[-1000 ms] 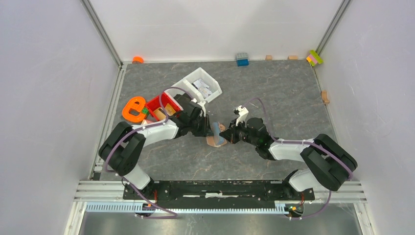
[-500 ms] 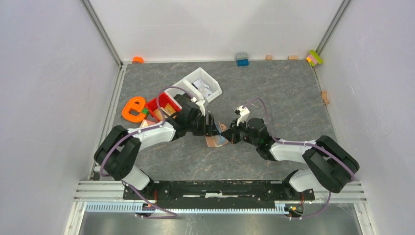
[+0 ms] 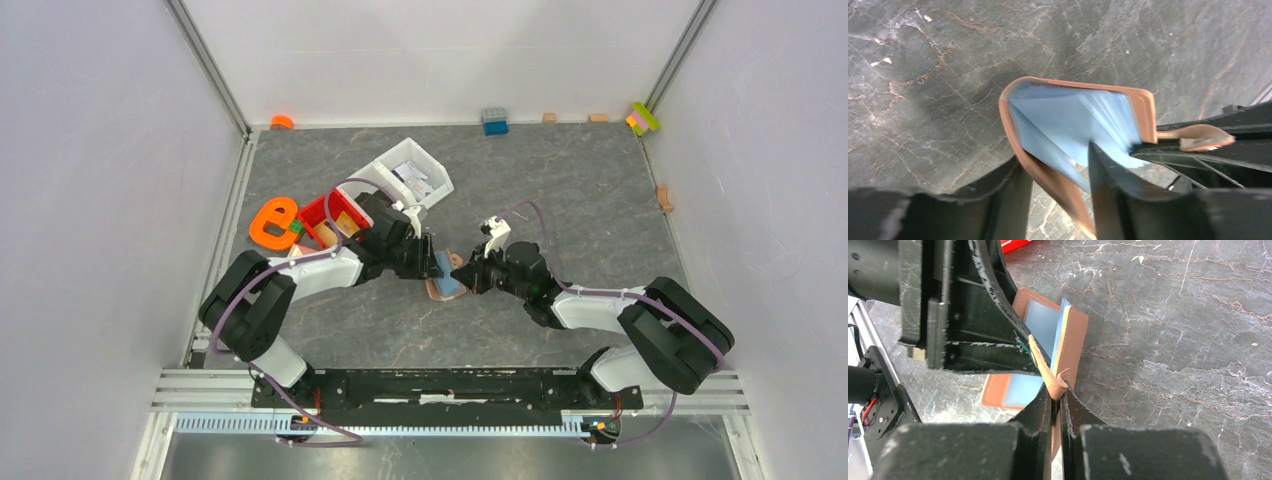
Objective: Take the credit cards out of the card holder
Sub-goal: Open the card holder at the center of the board.
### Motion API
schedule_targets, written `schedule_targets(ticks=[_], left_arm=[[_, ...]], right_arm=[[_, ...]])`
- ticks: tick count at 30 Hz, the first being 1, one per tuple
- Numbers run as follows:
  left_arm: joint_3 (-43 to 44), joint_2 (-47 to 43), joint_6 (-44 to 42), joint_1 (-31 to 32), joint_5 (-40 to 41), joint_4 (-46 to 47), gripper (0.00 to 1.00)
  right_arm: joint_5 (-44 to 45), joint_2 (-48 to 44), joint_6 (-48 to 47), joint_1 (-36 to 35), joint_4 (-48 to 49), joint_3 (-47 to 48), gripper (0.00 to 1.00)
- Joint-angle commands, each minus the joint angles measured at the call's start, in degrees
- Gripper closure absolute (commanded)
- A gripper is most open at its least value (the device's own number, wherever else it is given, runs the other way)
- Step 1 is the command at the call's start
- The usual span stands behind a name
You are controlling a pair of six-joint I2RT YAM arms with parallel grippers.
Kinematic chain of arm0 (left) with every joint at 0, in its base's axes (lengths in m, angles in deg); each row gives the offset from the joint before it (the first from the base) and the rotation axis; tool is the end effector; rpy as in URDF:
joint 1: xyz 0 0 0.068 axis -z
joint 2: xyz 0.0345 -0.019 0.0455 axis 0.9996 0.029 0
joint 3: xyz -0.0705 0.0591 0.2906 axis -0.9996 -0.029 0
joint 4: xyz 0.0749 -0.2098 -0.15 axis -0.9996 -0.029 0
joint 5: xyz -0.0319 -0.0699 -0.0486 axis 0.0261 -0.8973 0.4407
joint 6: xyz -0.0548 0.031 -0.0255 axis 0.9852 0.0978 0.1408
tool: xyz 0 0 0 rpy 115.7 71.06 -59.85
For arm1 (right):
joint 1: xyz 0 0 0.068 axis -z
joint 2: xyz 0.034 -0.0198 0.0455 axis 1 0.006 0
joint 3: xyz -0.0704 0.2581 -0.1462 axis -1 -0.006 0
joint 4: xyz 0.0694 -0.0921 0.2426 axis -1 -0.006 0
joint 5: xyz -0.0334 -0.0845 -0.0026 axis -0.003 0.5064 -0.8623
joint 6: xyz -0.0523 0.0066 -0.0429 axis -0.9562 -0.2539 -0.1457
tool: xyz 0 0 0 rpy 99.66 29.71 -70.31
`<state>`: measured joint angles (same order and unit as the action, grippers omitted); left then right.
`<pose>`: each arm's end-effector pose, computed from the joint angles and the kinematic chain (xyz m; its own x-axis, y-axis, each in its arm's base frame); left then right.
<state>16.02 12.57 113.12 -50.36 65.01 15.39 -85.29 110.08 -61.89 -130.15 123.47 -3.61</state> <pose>0.2537 -0.2170 0.1840 -0.8697 0.0258 -0.4929 0.3306 0.7721 -0.5428 0.2022 0.1876 0.1794 -0.5985 0.0809 -0.7970 -0.5720 0.6535 0.4958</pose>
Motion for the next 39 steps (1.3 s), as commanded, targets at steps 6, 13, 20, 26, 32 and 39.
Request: schedule_targets(ticks=[6,13,20,26,32,39], left_arm=[[3.5,2.2,0.6,-0.2,1.6,-3.2,0.75],[4.3,3.1,0.1,-0.2,2.3,-4.5,0.79],[4.8,4.0,0.0,-0.2,2.2,-4.9,0.79],[5.1,5.6,0.3,-0.2,1.1,-4.5,0.80],[4.9,5.4,0.7,-0.2,0.1,-3.7,0.80],[4.8,4.7,0.6,-0.2,0.6,-4.1,0.75]], right_arm=[[-0.6,-2.1,0.3,-0.1,2.5,-0.6,0.82],[-1.7,-1.7,0.9,-0.1,3.6,-0.8,0.79],[-3.8,-0.6,1.4,-0.1,5.0,-0.6,0.84],[-6.6,1.5,1.9,-0.1,6.1,0.2,0.87],[-2.6,2.3,0.5,-0.1,-0.4,2.4,0.85],[-1.7,2.2,0.3,-0.1,-1.4,2.6,0.85]])
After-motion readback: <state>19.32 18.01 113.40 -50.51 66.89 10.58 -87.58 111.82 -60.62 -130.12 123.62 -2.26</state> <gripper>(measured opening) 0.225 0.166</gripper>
